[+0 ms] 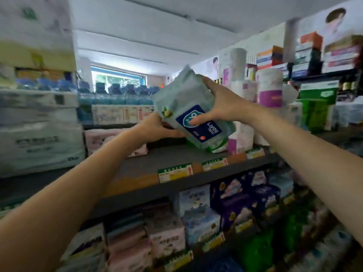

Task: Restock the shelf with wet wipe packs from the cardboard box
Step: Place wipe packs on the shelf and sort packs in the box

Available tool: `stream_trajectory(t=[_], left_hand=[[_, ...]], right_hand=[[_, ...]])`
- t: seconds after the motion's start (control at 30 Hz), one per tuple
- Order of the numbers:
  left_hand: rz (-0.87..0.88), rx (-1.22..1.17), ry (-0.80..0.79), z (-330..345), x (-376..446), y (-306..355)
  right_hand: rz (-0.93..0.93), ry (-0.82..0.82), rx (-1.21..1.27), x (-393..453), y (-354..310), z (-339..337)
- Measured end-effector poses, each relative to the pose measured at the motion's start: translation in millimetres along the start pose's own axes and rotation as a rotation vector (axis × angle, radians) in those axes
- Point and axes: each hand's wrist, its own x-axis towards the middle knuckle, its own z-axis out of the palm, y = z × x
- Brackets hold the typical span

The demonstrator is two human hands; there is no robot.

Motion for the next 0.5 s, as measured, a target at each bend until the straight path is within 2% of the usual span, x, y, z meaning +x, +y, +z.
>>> stream_trajectory(t=[0.17,0.27,0.43,0.5], left_hand=[[-0.288,0.44,0.149,-54.1,18.5,-46.4],[-0.368,0.61,0.178,-66.6,37.6,-68.1],[-0.449,0.789,0.051,-62.4,68.6,-95.5],[-0.481,0.843,-0.012,-55.0,79.0,-105.4]], right_hand=[[-0.069,-0.186,-0.359,88.1,41.0,20.8],[-0.076,-0.338,-0.519,131.3,73.9,39.4],[-0.016,-0.55,-0.618,185.9,122.2,87.7],[-0.059,-0.597,-0.711,197.5,138.3,108.4]])
